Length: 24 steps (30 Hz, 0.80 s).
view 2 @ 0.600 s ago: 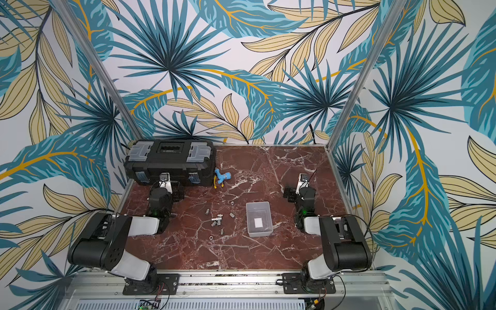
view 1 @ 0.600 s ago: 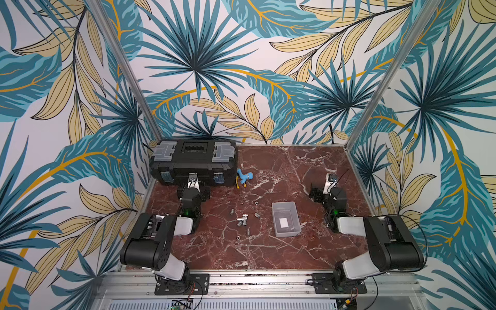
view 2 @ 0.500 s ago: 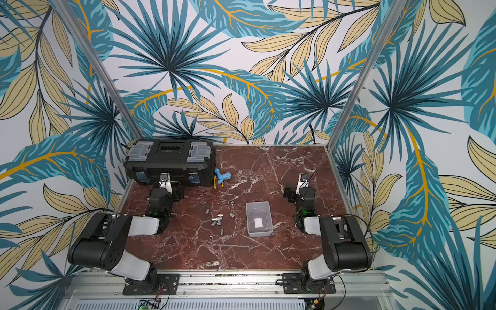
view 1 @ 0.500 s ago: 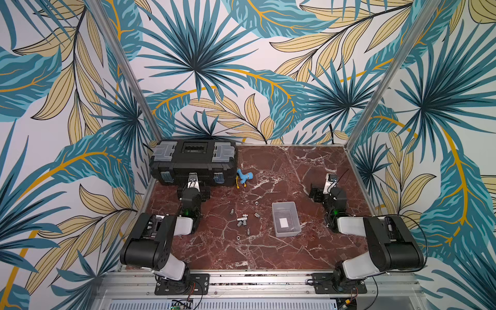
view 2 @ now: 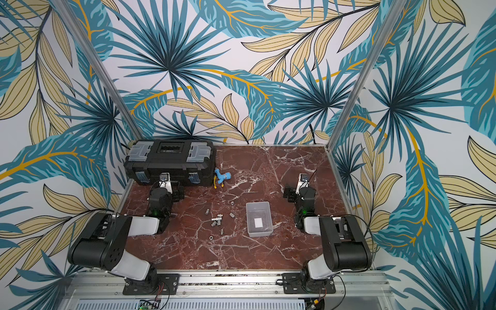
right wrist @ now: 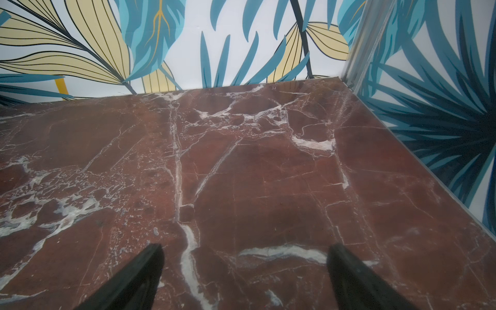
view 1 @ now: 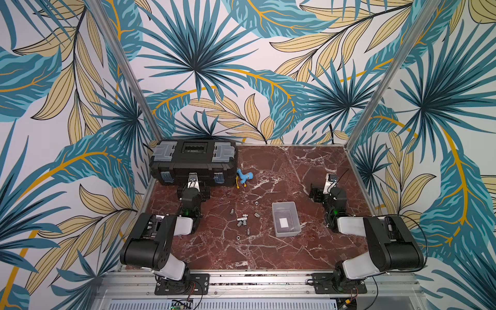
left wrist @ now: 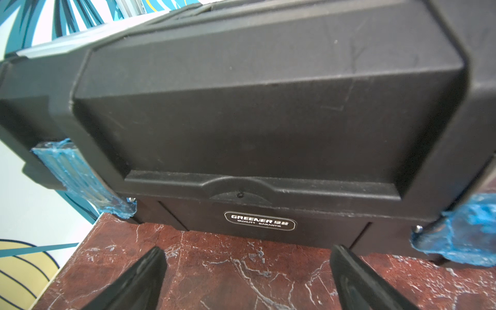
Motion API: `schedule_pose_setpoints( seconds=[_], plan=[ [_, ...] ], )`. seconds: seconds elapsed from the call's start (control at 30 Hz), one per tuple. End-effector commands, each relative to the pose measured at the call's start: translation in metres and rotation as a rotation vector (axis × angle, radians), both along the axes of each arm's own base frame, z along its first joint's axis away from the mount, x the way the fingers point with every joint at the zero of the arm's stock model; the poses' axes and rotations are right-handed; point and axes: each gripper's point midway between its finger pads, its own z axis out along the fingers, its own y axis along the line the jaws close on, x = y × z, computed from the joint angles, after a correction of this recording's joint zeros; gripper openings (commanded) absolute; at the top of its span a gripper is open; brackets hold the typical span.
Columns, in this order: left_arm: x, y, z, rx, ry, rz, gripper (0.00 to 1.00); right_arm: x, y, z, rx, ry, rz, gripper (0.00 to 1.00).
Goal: Put the socket on the desktop into the storage box
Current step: Pick up the socket head at the center of the board.
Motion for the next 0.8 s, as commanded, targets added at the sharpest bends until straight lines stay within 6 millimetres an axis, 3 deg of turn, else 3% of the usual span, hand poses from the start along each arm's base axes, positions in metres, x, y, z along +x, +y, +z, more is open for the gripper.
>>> schedule_pose_setpoints(
  seconds=[0.0, 0.07, 0.13, 0.17, 0.2, 0.27, 0.33, 0.4, 0.47, 0.6, 0.7, 0.77],
  plan=[
    [0.000, -0.001, 0.006, 0.004, -0.015, -0.012, 1.00, 0.001, -0.004, 0.014, -0.029, -0.023, -0.027, 0.99],
    [0.001, 0.001, 0.011, 0.008, -0.029, 0.004, 1.00, -0.006, -0.015, 0.038, -0.024, 0.041, -0.122, 1.00],
    [0.008, 0.017, 0.042, 0.012, -0.018, 0.119, 1.00, -0.016, -0.033, 0.079, 0.065, 0.025, -0.271, 1.00],
    [0.005, 0.027, 0.051, 0.004, 0.068, 0.180, 1.00, -0.026, -0.033, 0.090, 0.113, 0.068, -0.297, 1.00],
    [0.003, 0.038, 0.074, -0.001, 0.049, 0.264, 1.00, -0.031, -0.032, 0.102, 0.162, 0.066, -0.305, 1.00],
    [-0.010, 0.053, 0.103, -0.099, 0.029, 0.411, 1.00, -0.046, -0.038, 0.098, 0.248, 0.061, -0.386, 1.00],
    [-0.021, 0.045, 0.111, -0.231, 0.071, 0.432, 1.00, -0.066, -0.046, 0.077, 0.347, 0.131, -0.483, 0.99],
    [-0.037, 0.023, 0.100, -0.364, 0.133, 0.413, 0.98, -0.073, -0.028, 0.063, 0.388, 0.276, -0.424, 0.97],
    [-0.044, -0.019, 0.086, -0.458, 0.183, 0.282, 0.91, -0.079, -0.009, 0.061, 0.381, 0.367, -0.374, 0.95],
    [-0.074, -0.105, 0.051, -0.534, 0.312, 0.037, 0.80, -0.099, 0.041, 0.081, 0.224, 0.468, -0.246, 0.95],
    [-0.106, -0.156, 0.033, -0.548, 0.418, -0.127, 0.73, -0.119, 0.076, 0.091, 0.165, 0.485, -0.165, 0.99],
    [-0.127, -0.177, 0.031, -0.501, 0.461, -0.208, 0.70, -0.129, 0.093, 0.091, 0.151, 0.484, -0.121, 0.99]
  ],
)
